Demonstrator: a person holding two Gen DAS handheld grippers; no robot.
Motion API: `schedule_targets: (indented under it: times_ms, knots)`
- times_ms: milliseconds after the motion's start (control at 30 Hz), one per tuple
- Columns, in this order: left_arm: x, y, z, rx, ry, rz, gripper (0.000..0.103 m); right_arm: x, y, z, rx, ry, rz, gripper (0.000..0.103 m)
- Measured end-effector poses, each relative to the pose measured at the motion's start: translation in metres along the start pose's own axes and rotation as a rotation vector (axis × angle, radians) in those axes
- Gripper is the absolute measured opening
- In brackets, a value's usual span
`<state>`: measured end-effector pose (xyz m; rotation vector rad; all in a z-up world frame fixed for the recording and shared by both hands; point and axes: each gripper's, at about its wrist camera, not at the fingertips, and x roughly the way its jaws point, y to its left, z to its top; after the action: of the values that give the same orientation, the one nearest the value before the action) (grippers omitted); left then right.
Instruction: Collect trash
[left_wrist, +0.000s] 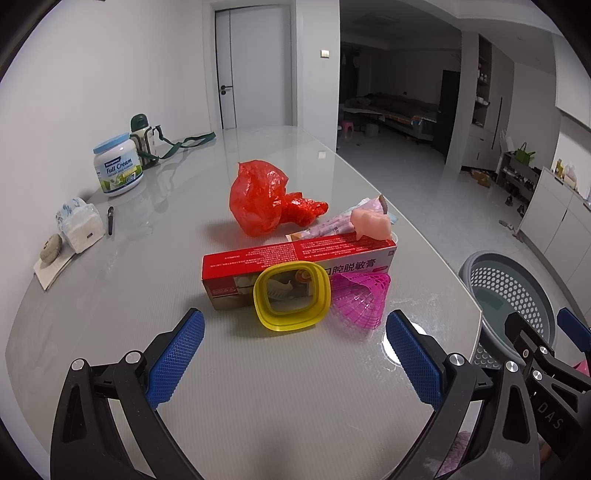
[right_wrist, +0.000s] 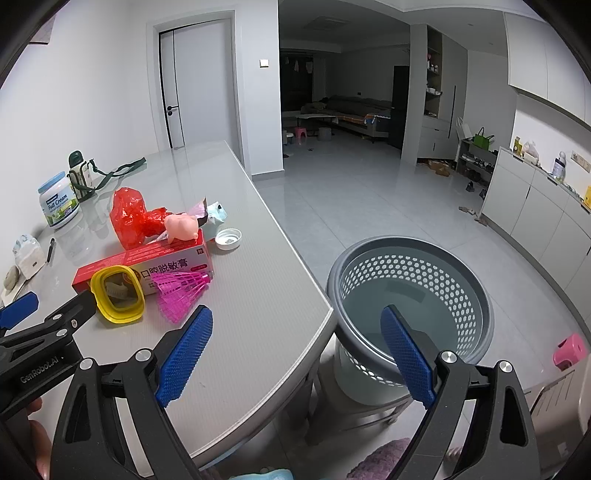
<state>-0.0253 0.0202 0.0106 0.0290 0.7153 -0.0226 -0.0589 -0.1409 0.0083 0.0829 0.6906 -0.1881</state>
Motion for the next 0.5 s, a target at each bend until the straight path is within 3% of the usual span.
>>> schedule_targets:
  times_ms: [500]
  knots:
    - [0.0002,0.0002,0.0002,0.0,0.002,-0.001,0.097,0.0,0.0,-0.0004,0.001,0.003,0.002,0.088]
